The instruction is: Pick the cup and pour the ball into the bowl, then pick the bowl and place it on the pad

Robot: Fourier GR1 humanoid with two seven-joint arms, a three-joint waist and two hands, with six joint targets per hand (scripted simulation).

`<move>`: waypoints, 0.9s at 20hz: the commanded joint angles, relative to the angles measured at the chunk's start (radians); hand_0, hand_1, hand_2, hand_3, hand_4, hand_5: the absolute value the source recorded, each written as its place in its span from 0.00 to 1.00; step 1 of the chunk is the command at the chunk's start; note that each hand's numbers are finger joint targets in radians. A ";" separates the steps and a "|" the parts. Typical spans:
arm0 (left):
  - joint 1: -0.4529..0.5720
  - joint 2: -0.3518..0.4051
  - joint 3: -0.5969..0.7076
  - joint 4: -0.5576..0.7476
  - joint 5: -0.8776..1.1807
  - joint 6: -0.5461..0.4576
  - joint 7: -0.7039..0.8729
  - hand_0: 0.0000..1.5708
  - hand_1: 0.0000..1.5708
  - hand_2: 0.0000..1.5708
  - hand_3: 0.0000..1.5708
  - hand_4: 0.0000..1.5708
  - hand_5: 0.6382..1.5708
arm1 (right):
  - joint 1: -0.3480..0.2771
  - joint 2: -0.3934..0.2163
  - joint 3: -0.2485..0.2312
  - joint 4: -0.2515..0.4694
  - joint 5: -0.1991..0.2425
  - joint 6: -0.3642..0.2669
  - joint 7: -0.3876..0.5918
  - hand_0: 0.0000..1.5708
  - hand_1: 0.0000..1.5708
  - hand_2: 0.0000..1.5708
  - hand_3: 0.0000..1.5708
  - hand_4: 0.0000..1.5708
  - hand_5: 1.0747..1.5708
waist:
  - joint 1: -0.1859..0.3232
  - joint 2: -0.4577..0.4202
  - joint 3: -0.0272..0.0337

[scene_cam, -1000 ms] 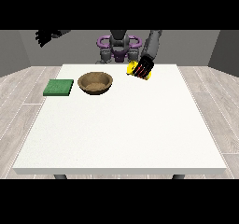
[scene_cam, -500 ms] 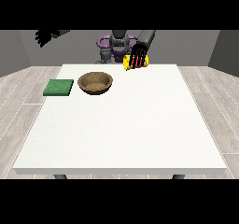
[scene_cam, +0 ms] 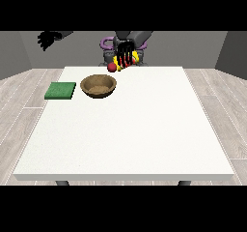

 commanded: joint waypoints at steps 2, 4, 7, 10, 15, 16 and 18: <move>-0.007 -0.009 -0.133 -0.108 -0.032 -0.217 0.061 0.17 0.17 0.83 0.87 0.43 1.00 | -0.007 -0.013 -0.006 0.069 0.008 0.020 -0.014 0.00 0.00 0.00 0.00 0.42 0.98 | 0.006 -0.048 0.0000; -0.048 -0.009 -0.153 -0.092 -0.049 -0.282 0.119 0.00 0.00 0.67 0.88 0.47 1.00 | -0.042 0.038 0.048 0.017 0.020 -0.005 0.023 0.00 0.00 0.00 0.00 0.42 0.98 | -0.074 -0.018 -0.0009; -0.075 -0.010 -0.192 -0.180 -0.053 -0.353 0.068 0.00 0.00 0.76 0.95 0.57 1.00 | -0.095 0.034 0.035 0.056 0.039 -0.048 0.007 0.00 0.00 0.00 0.00 0.44 0.98 | -0.003 0.015 -0.0007; -0.013 -0.010 -0.122 -0.232 -0.056 -0.321 0.045 0.00 0.00 0.75 0.94 0.58 1.00 | -0.053 -0.039 -0.041 0.076 -0.010 0.001 -0.016 0.00 0.00 0.00 0.00 0.44 0.99 | 0.036 0.012 -0.0011; 0.044 0.052 0.002 -0.343 0.082 -0.110 -0.048 0.00 0.00 1.00 0.76 0.73 0.99 | -0.074 -0.022 -0.059 0.097 0.008 -0.069 -0.040 0.00 0.00 0.00 0.00 0.45 0.99 | 0.128 0.072 -0.0021; 0.081 0.057 0.036 -0.363 0.131 -0.077 -0.072 0.24 0.24 1.00 0.80 0.77 1.00 | -0.072 0.000 -0.039 0.076 0.015 -0.086 -0.017 0.00 0.00 0.00 0.00 0.45 1.00 | 0.139 0.056 -0.0034; 0.157 0.054 0.102 -0.410 0.217 0.058 -0.117 0.65 0.65 0.98 0.78 0.78 0.99 | -0.054 -0.001 -0.051 0.080 -0.008 -0.061 -0.022 0.00 0.00 0.00 0.00 0.45 1.00 | 0.142 0.115 -0.0057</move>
